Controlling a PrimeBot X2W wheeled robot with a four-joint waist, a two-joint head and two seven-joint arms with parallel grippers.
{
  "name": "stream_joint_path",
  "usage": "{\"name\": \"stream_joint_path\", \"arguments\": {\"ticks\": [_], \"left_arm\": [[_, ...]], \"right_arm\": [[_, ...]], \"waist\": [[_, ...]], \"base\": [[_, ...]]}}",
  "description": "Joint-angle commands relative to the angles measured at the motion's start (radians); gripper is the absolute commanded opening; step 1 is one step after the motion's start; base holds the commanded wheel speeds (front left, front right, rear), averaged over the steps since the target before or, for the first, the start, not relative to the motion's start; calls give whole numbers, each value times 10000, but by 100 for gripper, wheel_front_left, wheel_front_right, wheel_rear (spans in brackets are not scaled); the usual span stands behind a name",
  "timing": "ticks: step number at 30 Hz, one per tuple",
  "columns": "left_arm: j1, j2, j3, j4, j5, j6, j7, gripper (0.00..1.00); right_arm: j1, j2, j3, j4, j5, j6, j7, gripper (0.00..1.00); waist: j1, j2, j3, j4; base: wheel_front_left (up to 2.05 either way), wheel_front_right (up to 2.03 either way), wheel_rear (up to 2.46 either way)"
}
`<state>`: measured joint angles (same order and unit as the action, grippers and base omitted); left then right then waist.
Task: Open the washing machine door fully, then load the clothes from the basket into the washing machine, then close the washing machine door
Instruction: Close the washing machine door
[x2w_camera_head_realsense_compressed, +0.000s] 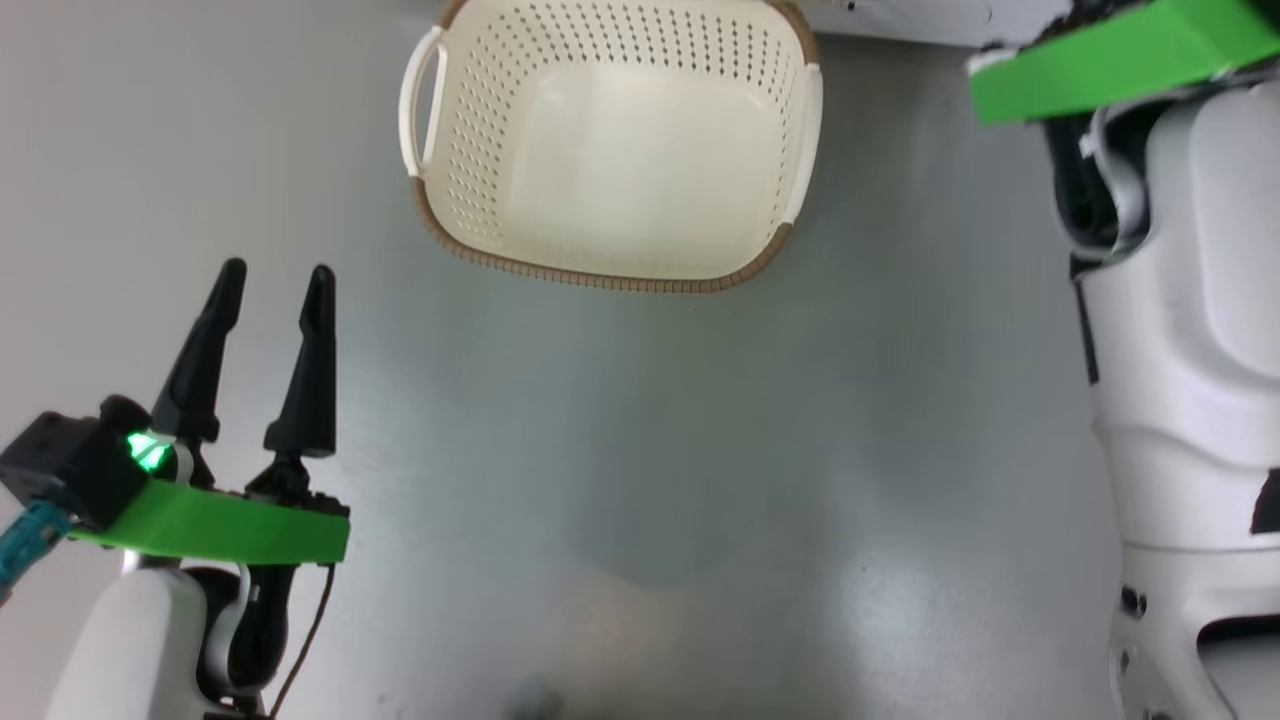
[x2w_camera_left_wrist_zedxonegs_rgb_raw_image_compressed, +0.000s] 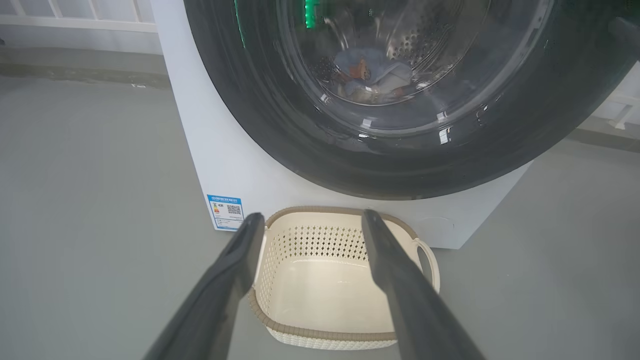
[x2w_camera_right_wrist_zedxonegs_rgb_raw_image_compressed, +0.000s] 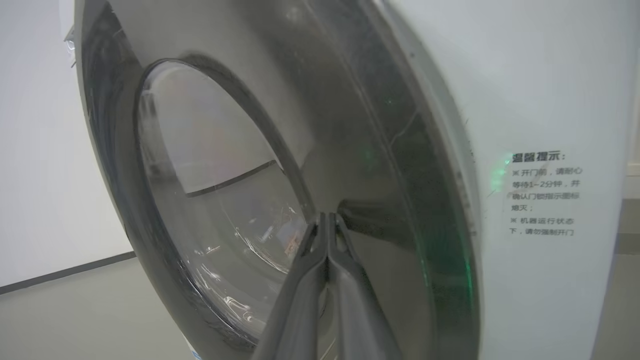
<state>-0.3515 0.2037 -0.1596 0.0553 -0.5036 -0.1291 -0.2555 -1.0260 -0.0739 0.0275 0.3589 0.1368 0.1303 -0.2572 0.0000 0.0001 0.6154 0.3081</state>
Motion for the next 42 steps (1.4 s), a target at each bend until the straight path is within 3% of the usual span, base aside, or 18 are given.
{"name": "stream_joint_path", "arguments": {"ticks": [1,11,22,42], "left_arm": [[-149,434,312,-236,-75,-15,-63,100],[-497,462,242,-329,-197,-15,-63,100],[-487,557,374,-394,-222,-15,-63,100],[249,453,1135,-310,140,-15,-63,100]], "right_arm": [[-291,236,25,-201,-77,4,-44,0],[-1578,237,-270,52,-301,4,-45,0],[-1781,237,-227,318,-372,4,-45,0],[2427,237,1012,-318,572,4,-45,0]], "waist": [[0,-1,332,41],[0,-1,814,-16],[0,-1,789,-220],[0,-1,-995,-1085]], "base": [[0,0,0],[0,0,0],[0,0,0],[0,0,0]]}}
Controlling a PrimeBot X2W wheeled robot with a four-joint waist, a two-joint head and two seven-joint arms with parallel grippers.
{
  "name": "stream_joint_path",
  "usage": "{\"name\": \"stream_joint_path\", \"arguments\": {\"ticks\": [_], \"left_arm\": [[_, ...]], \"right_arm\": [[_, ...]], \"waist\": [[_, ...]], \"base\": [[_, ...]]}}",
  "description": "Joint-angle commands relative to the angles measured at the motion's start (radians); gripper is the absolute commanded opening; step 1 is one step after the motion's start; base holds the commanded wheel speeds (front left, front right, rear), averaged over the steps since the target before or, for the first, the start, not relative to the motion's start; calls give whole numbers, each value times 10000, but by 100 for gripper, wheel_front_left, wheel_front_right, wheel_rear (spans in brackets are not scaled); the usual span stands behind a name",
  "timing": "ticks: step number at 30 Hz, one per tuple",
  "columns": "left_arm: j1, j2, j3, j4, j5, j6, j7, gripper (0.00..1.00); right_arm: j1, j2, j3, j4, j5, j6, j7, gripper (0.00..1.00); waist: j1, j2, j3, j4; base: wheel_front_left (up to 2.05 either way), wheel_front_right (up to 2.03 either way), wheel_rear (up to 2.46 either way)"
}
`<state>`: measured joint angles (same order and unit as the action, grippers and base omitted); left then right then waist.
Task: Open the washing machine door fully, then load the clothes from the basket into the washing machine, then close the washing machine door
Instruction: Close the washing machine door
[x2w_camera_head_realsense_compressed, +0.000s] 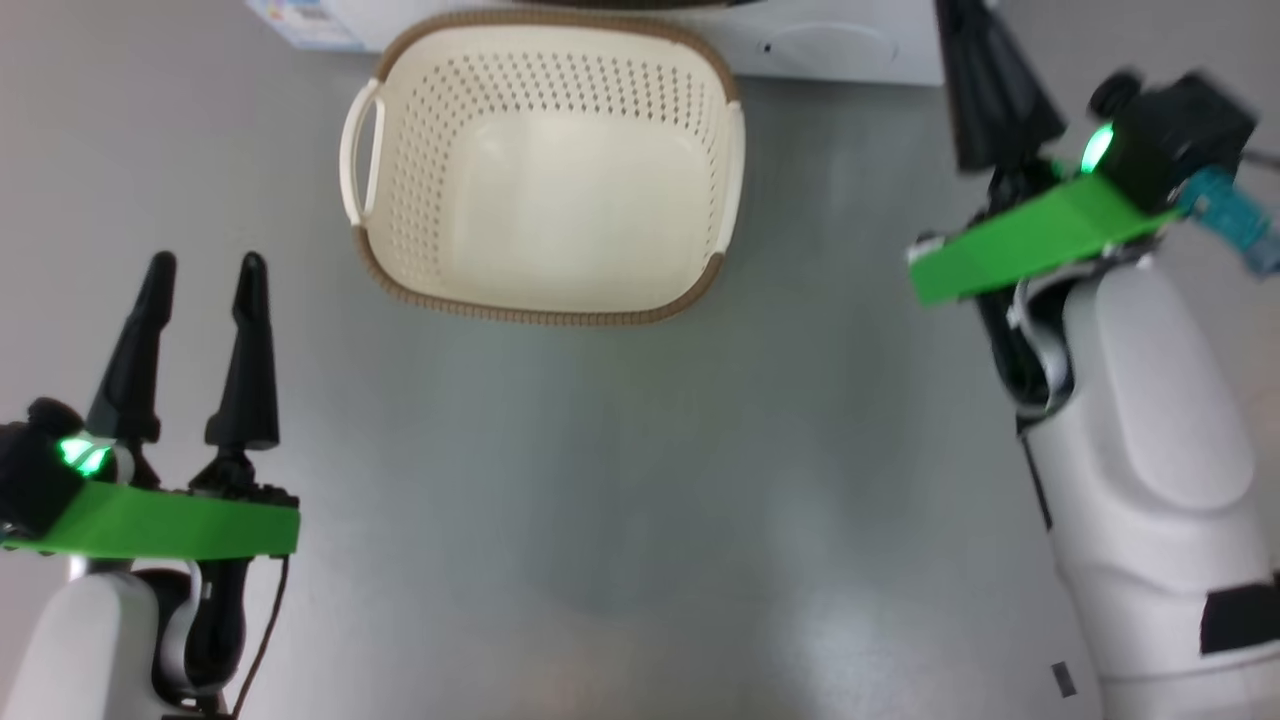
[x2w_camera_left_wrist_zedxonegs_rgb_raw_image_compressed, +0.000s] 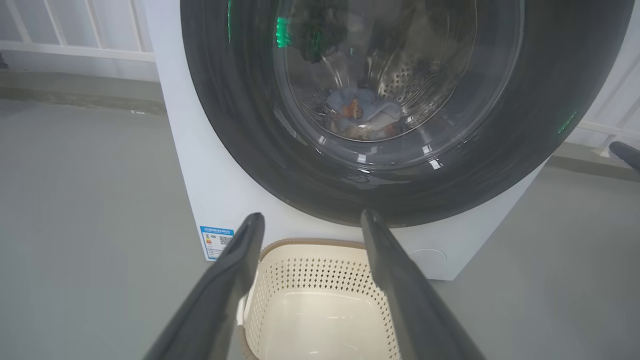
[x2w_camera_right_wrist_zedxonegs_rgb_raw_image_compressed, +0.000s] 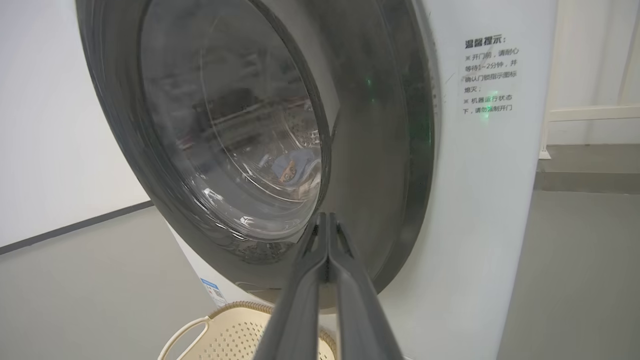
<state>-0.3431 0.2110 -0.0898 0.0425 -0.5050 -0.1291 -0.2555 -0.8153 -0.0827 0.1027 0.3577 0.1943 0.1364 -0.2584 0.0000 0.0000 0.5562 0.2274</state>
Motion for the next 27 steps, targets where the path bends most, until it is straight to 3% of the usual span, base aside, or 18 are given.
{"name": "stream_joint_path", "arguments": {"ticks": [1,8,10,11,12,27], "left_arm": [[230,379,484,-158,174,-15,-63,100],[718,418,657,-221,287,-15,-63,100],[856,413,691,-202,330,-15,-63,100],[921,406,714,-199,354,-15,-63,100],[989,396,744,-199,374,-15,-63,100],[2101,304,1064,-107,883,-15,-63,100]], "right_arm": [[510,325,295,-346,1,-57,-34,0],[1745,325,269,-567,31,-57,-34,0],[2088,325,243,-603,-38,-57,-34,43],[2241,325,218,-649,-53,-57,-34,88],[2389,325,180,-696,-42,-57,-34,100],[4748,325,-207,-1517,191,-57,-34,100]], "waist": [[0,0,-525,-332],[0,0,-1325,-698],[0,0,-1545,-781],[0,0,-1651,-818],[0,0,-1752,-856],[0,0,-3262,-1412]], "base": [[0,0,0],[0,0,0],[0,0,0],[0,0,0],[0,0,0],[0,0,0]]}}
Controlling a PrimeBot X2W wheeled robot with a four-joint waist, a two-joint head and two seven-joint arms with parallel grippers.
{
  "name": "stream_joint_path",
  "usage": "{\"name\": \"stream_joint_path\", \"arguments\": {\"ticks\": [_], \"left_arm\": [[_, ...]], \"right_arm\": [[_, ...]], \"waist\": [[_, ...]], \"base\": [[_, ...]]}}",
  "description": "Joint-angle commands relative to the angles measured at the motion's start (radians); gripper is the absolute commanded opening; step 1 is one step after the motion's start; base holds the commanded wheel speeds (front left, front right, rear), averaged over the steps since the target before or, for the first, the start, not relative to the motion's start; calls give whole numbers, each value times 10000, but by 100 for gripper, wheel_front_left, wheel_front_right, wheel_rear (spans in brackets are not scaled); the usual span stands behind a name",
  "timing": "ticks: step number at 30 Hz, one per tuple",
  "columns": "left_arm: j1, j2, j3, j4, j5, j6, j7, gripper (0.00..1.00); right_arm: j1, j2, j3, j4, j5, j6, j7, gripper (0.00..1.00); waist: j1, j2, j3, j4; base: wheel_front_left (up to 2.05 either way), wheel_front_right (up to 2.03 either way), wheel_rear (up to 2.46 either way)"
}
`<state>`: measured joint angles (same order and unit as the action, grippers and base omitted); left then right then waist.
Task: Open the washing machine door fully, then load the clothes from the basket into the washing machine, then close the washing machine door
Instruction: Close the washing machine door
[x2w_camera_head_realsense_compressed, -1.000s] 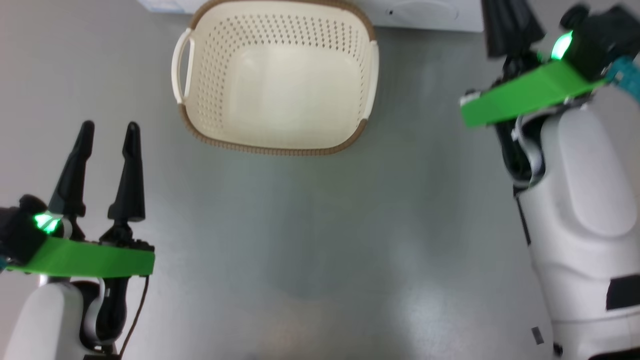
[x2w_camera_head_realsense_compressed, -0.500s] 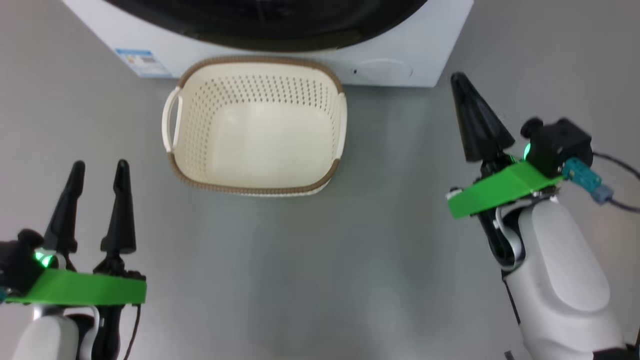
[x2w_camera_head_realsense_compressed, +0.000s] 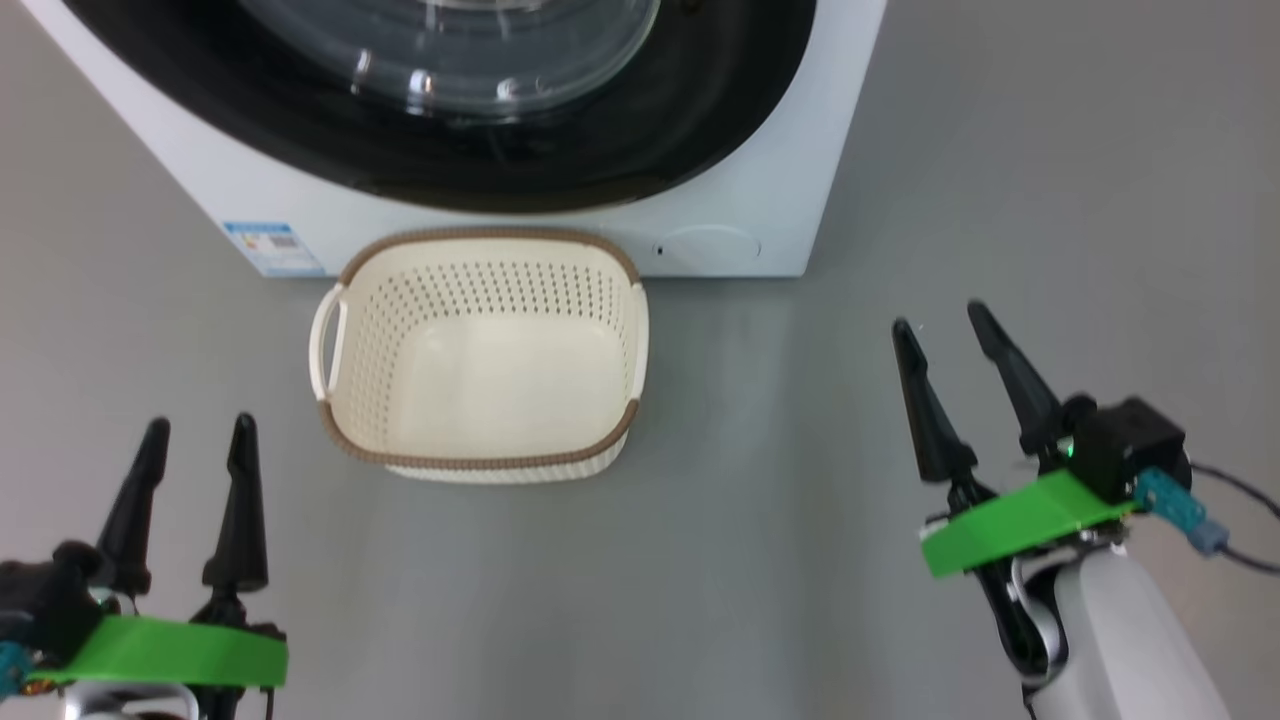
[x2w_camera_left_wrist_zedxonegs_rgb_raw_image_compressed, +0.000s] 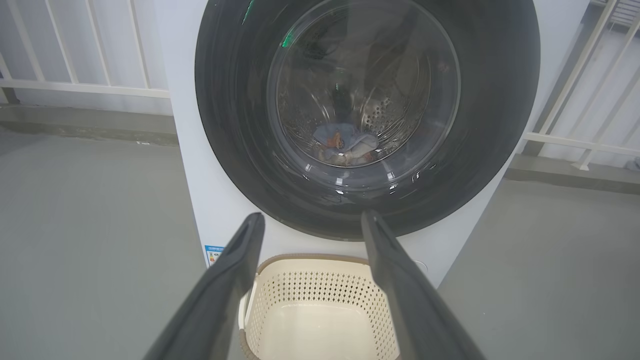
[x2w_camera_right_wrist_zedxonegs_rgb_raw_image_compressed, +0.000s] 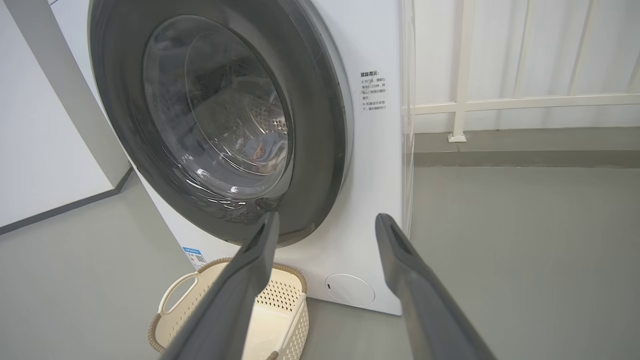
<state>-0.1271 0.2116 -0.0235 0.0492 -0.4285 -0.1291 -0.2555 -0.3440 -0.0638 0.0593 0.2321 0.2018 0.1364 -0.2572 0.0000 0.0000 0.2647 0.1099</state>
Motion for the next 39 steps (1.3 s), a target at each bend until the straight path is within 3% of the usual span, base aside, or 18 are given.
{"name": "stream_joint_path", "arguments": {"ticks": [1,20,39], "left_arm": [[34,290,420,-167,162,-15,-63,100],[1875,-126,1329,-537,1044,-15,-63,100],[2435,-687,1537,-645,1478,-15,-63,100]], "right_arm": [[216,135,191,-315,124,-57,-45,100],[2504,135,23,-871,224,-57,-45,100],[3057,135,-451,-1235,73,-57,-45,100]], "waist": [[0,0,-455,-280],[0,0,-1661,-1130],[0,0,-2129,-1125]], "base": [[0,0,0],[0,0,0],[0,0,0]]}}
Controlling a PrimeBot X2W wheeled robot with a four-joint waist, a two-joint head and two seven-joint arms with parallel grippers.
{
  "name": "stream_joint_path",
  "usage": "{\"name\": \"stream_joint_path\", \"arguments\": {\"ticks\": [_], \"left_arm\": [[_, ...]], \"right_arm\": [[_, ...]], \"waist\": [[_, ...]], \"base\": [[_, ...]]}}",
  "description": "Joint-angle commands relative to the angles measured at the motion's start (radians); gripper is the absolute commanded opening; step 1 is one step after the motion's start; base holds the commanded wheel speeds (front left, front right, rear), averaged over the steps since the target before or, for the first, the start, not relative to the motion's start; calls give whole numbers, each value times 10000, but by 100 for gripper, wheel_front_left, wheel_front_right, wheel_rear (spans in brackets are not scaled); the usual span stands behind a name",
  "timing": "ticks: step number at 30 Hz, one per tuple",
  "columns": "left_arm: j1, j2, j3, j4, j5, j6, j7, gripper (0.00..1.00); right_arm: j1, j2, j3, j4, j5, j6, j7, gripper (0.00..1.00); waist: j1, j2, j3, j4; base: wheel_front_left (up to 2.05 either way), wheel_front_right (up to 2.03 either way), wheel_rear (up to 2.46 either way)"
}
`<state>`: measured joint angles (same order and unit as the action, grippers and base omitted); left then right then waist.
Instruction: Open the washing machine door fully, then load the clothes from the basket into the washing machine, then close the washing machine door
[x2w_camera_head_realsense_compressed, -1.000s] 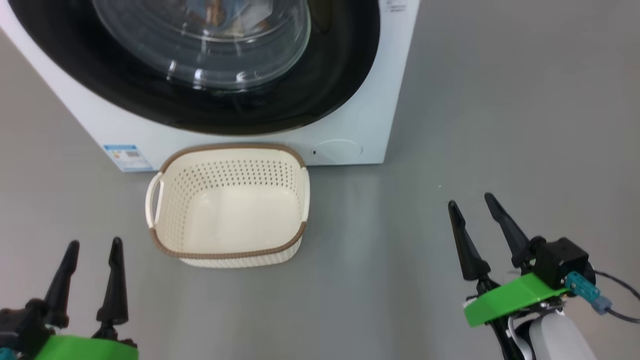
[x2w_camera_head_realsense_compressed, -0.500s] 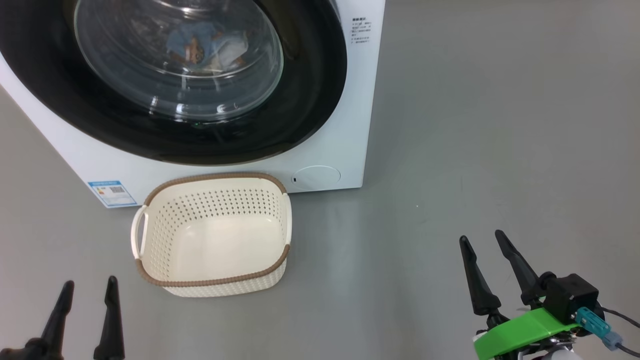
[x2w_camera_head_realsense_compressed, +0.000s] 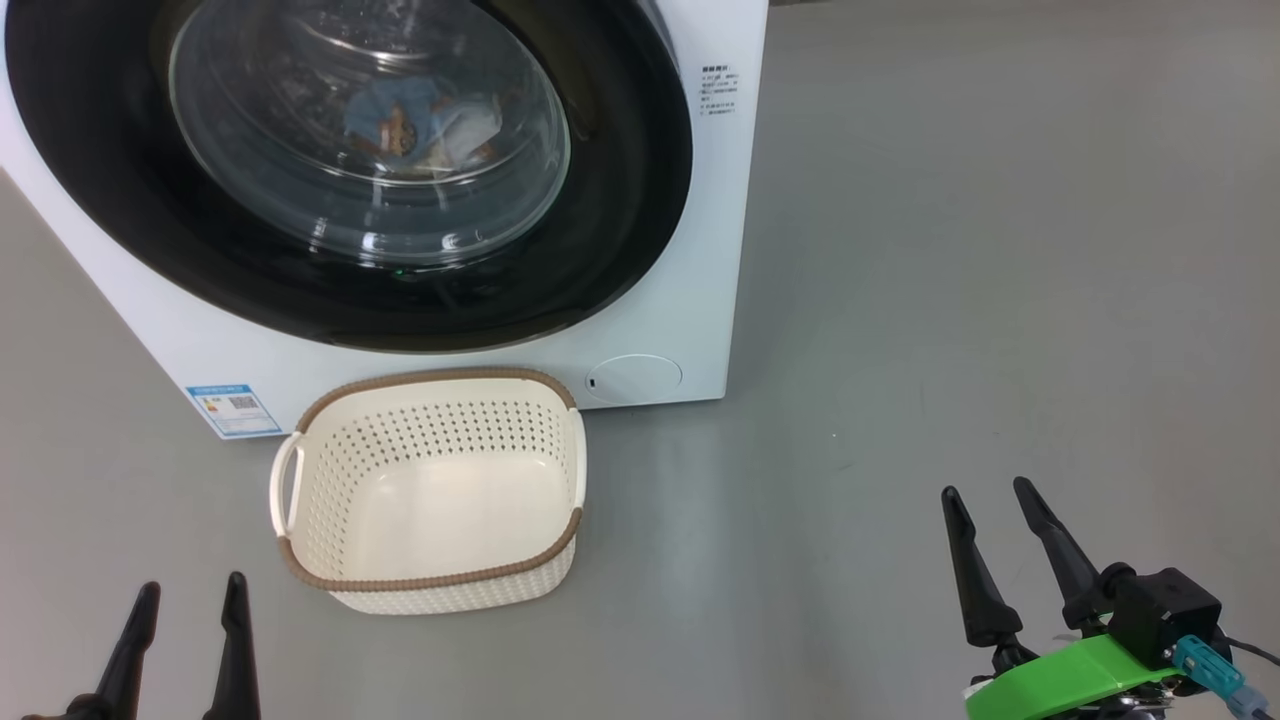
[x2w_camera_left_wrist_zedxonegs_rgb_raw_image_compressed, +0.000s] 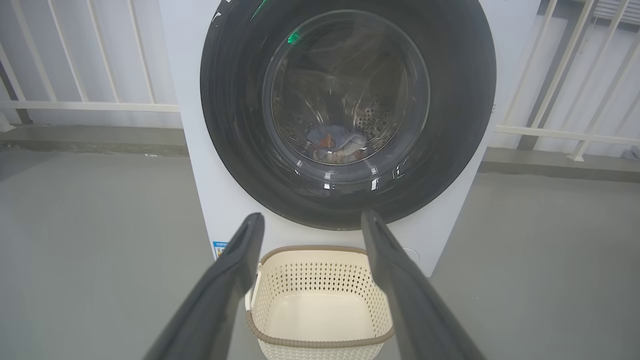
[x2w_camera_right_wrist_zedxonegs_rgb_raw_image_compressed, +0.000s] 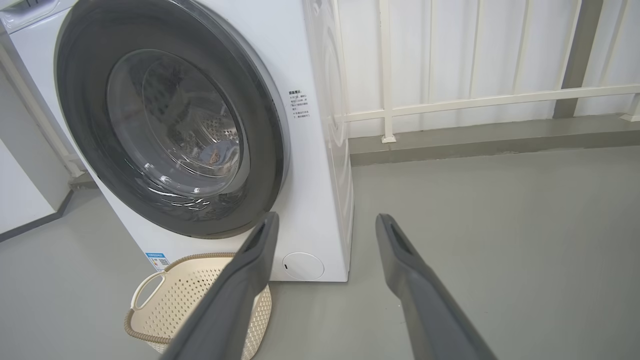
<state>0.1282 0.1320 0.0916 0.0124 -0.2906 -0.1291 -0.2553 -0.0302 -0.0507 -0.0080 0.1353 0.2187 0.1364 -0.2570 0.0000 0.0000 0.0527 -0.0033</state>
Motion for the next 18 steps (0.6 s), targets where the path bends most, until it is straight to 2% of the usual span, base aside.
{"name": "stream_joint_path", "arguments": {"ticks": [1,13,14,15,18], "left_arm": [[-110,97,389,-279,104,-15,-65,100],[-114,152,355,-325,104,-15,-65,100],[-100,168,291,-259,-16,-15,-65,0],[1,-4,-47,2,4,0,2,0],[4,-265,-176,399,10,0,15,0]], "right_arm": [[-71,5,207,-268,-99,-57,-47,100],[-99,5,203,-256,-39,-57,-47,100],[-105,5,201,-255,-31,-57,-47,0],[3,10,-38,34,7,2,0,0],[130,35,-29,451,2,4,10,0]], "waist": [[0,0,-13,13],[0,0,142,12],[0,0,152,14],[0,0,149,13],[1,0,150,14]], "base": [[0,0,0],[0,0,0],[0,0,0],[0,0,0],[0,0,0]]}}
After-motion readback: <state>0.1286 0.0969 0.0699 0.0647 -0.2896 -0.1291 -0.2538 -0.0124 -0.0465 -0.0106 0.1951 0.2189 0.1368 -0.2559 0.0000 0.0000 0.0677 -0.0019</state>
